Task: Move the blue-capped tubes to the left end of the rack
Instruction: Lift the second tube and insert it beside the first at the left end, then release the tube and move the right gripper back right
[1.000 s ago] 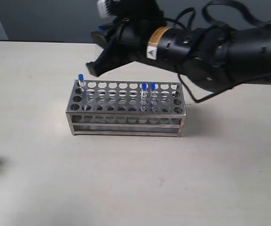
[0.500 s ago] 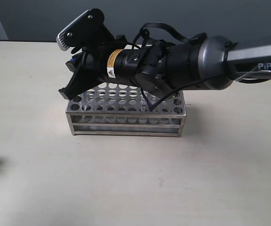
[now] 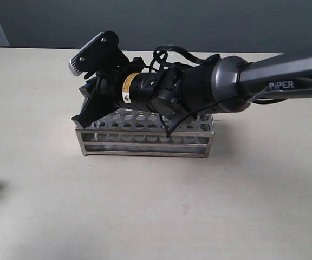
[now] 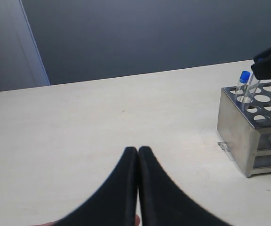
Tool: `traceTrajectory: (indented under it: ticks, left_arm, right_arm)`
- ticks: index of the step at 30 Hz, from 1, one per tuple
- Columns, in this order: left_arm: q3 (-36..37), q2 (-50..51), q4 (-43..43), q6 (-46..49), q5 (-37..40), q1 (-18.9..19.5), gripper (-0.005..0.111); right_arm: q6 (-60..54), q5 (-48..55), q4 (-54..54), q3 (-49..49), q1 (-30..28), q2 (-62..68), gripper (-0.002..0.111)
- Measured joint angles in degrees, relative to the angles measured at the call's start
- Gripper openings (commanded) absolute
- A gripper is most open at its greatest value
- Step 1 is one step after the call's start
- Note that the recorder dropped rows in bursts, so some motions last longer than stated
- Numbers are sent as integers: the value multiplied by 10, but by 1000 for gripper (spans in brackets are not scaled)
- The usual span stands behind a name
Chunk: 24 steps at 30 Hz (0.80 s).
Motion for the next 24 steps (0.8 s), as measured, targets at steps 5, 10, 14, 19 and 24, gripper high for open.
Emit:
traceTrajectory:
  ticks: [5,10,14,19,24]
  left_arm:
    - [0,0,0,0,0,0,1]
    - [0,0,0,0,0,0,1]
    - [0,0,0,0,0,0,1]
    - [0,0,0,0,0,0,1]
    - [0,0,0,0,0,0,1]
  right_arm:
    - [2,0,-11,0,0,5,18]
    - [4,0,-23,0,1,8,43]
    - [4,28,-23,0,1,-18,43]
    - [4,49,0,37,-70,-129,43]
    - [5,-35,38,203,-151,-215,43]
